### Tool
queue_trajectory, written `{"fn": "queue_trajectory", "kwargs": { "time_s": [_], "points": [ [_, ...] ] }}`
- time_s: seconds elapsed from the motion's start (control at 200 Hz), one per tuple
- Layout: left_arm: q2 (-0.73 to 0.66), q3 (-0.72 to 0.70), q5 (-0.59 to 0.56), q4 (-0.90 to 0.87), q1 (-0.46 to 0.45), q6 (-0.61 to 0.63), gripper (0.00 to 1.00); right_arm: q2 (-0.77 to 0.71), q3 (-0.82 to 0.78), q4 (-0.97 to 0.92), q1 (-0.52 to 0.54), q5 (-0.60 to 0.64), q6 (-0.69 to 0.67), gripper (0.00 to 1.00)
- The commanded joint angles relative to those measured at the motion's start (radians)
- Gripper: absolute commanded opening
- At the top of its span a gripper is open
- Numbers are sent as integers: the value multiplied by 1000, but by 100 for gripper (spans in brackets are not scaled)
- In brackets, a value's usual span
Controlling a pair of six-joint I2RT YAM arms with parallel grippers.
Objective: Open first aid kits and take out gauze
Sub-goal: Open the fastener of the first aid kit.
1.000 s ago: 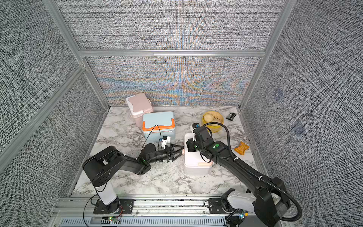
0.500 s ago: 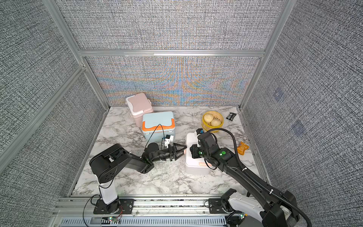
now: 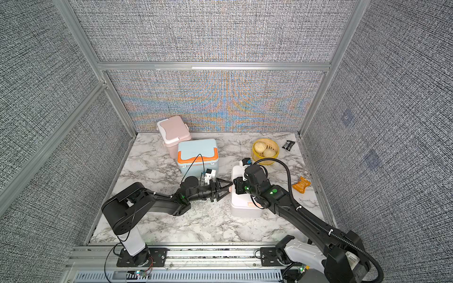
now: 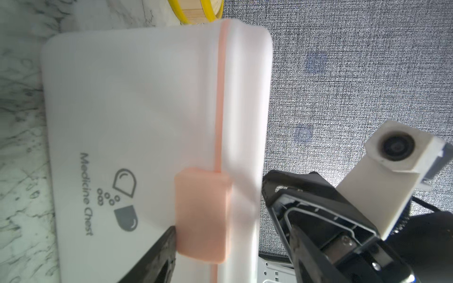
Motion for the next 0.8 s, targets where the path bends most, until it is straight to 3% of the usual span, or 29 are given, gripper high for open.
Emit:
{"fn": "queue_trajectory", "kwargs": {
  "time_s": [0.0,0.47,0.67,0.796],
  "points": [
    [-29,11,50,298,-3,-7,71,36,-42,-474,1,-24,32,20],
    [-77,-75,4,296,32,11,71,7,-22,-475,-1,-50,34,21],
    [34,-79,71,298,72,51,77,-114,88,-558,-1,-38,41,38],
    [78,-63,98,298,68,81,82,-165,122,-627,0,26,49,39]
  ]
}}
